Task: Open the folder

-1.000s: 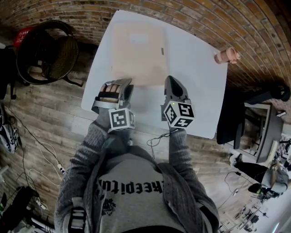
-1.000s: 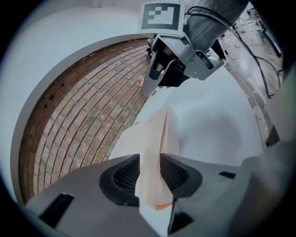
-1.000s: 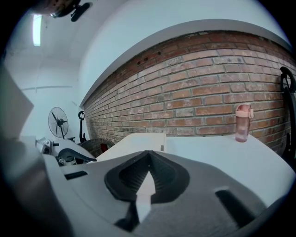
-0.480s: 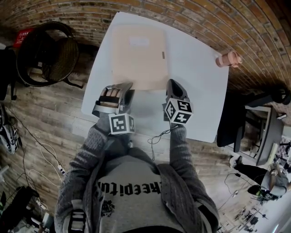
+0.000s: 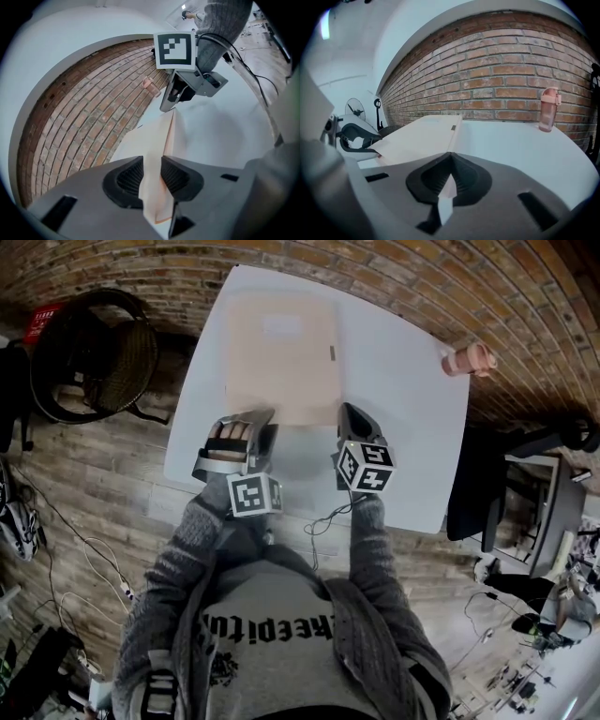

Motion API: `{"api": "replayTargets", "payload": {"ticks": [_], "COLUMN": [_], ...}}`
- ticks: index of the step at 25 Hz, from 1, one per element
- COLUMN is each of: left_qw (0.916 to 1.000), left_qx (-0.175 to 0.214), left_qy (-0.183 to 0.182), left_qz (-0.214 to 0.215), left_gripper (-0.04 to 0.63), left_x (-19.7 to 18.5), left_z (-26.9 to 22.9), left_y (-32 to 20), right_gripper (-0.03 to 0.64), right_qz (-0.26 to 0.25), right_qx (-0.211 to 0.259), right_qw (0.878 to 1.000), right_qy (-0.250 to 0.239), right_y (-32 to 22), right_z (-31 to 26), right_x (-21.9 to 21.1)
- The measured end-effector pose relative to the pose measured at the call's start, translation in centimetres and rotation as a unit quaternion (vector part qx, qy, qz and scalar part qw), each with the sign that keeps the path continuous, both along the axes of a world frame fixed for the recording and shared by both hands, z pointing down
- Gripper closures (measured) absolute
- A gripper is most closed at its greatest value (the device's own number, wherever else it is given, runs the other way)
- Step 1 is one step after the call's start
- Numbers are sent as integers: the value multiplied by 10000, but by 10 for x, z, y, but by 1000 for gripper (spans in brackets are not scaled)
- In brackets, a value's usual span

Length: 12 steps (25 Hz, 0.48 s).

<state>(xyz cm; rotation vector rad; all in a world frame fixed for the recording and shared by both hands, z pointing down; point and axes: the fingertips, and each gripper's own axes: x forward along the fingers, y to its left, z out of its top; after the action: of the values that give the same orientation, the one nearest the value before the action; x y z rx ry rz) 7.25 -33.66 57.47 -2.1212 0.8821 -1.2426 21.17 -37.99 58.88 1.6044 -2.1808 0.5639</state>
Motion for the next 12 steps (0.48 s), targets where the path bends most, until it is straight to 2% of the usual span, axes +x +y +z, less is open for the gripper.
{"api": "replayTargets", "payload": {"ticks": [2, 4, 9, 11, 12], "left_qw": [9999, 9998, 9935, 9864, 9802], "left_qx": [-41, -35, -284, -345, -371], "left_qy": [-38, 39, 977, 1433, 1737], "left_qz": [-128, -216, -518, -728, -871], "left_gripper": [526, 542, 552, 559, 567], "left_x": [-1, -2, -4, -9, -13], "left_z": [3, 4, -7, -16, -23], "left_y": [-3, -5, -9, -12, -15], "right_gripper": [615, 615, 615, 615, 615], "right_qz": [-59, -114, -193, -236, -251], "right_qx": [-20, -39, -74, -91, -94], "right_qw": [10000, 9998, 9994, 9992, 9991], "right_qy": [52, 140, 267, 296, 314], "right_y": [0, 0, 0, 0, 0], "right_z": [0, 0, 0, 1, 1], "right_x": [-2, -4, -4, -4, -3]}}
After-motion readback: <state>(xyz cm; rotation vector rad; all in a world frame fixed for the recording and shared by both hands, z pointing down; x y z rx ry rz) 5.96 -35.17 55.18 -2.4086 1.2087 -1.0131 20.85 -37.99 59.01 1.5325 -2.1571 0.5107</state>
